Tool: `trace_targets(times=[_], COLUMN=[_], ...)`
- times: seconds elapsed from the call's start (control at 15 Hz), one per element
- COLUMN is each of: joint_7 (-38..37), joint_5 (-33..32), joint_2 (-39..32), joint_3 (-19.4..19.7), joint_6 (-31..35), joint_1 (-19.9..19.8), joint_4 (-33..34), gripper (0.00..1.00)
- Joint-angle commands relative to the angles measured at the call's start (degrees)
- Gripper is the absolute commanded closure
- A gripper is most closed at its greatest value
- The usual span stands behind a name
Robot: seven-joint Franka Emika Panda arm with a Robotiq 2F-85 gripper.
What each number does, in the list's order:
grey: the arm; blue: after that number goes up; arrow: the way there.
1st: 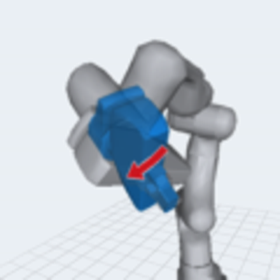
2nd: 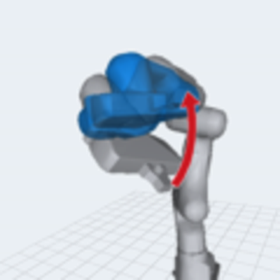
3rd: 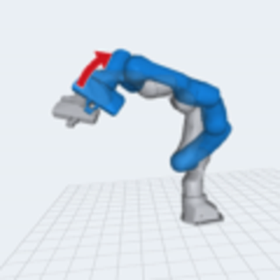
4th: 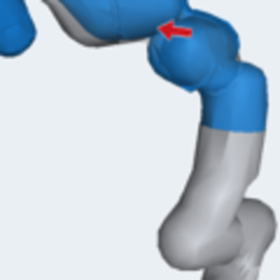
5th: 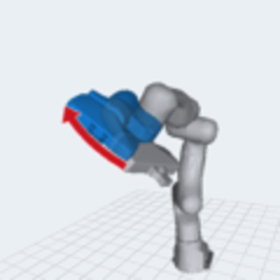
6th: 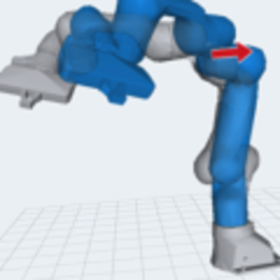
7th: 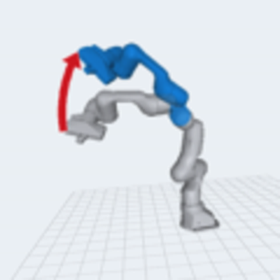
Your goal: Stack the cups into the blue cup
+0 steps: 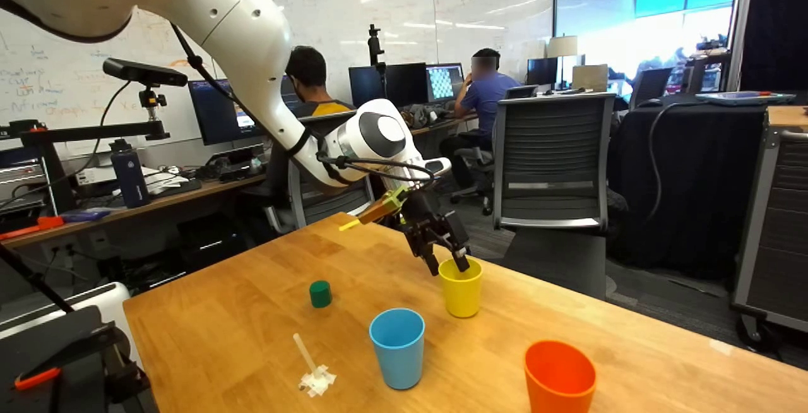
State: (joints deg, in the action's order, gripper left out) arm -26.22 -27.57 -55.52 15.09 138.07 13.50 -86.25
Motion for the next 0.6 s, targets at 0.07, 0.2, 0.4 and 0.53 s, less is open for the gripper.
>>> trace_targets(times=[0.07, 0.2, 0.4, 0.53], joint_7=[1.1, 1.4, 1.6, 1.7], joint_5=[2.4, 3.5, 4.4, 5.2], joint_2=[-1.3, -1.2, -0.9, -0.6], joint_3=[0.0, -0.2, -0.4, -0.5], joint_6=[-1.9, -2.3, -2.4, -2.5], joint_1=[-0.5, -0.9, -1.3, -1.6], joint_4=[3.1, 3.4, 3.6, 3.7], gripper=[0.51, 0.65, 0.89, 0.94])
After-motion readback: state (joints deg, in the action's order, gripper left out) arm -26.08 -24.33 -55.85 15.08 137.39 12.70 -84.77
